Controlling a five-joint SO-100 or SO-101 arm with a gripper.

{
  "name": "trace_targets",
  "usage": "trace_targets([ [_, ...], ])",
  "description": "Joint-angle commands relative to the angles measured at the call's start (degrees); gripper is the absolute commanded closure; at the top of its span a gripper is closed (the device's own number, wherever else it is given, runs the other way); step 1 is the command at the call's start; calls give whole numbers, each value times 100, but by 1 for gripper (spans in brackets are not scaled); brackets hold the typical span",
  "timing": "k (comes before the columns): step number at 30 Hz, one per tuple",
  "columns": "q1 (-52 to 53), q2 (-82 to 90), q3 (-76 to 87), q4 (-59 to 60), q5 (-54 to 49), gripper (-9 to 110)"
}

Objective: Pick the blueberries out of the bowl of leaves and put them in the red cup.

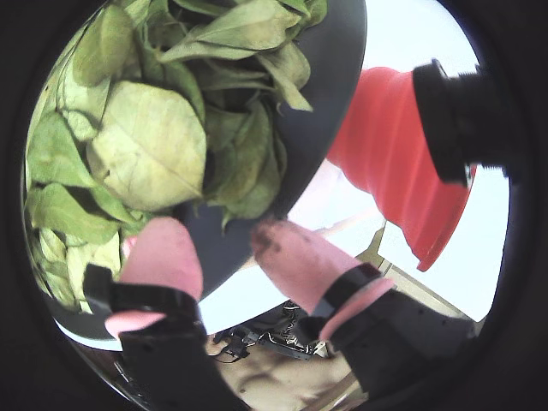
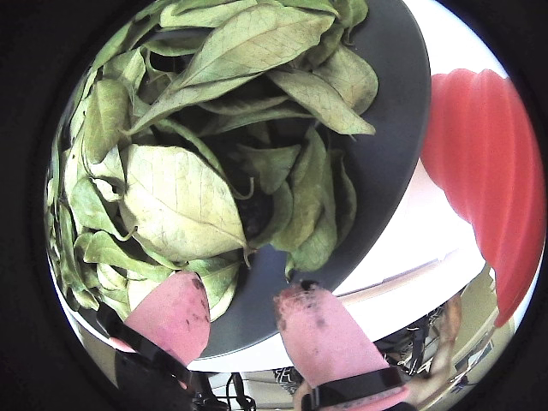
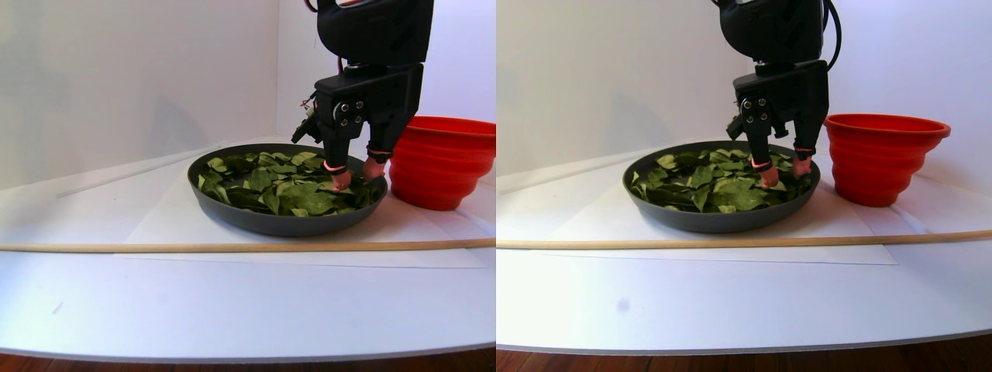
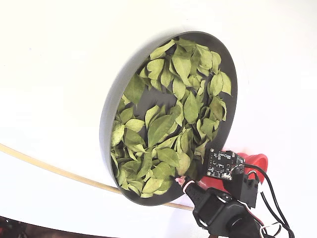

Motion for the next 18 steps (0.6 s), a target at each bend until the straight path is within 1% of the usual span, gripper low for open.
trace_targets([
  [1, 62, 53, -211, -167, -62, 87],
  [18, 114, -404, -422, -404, -176, 87],
])
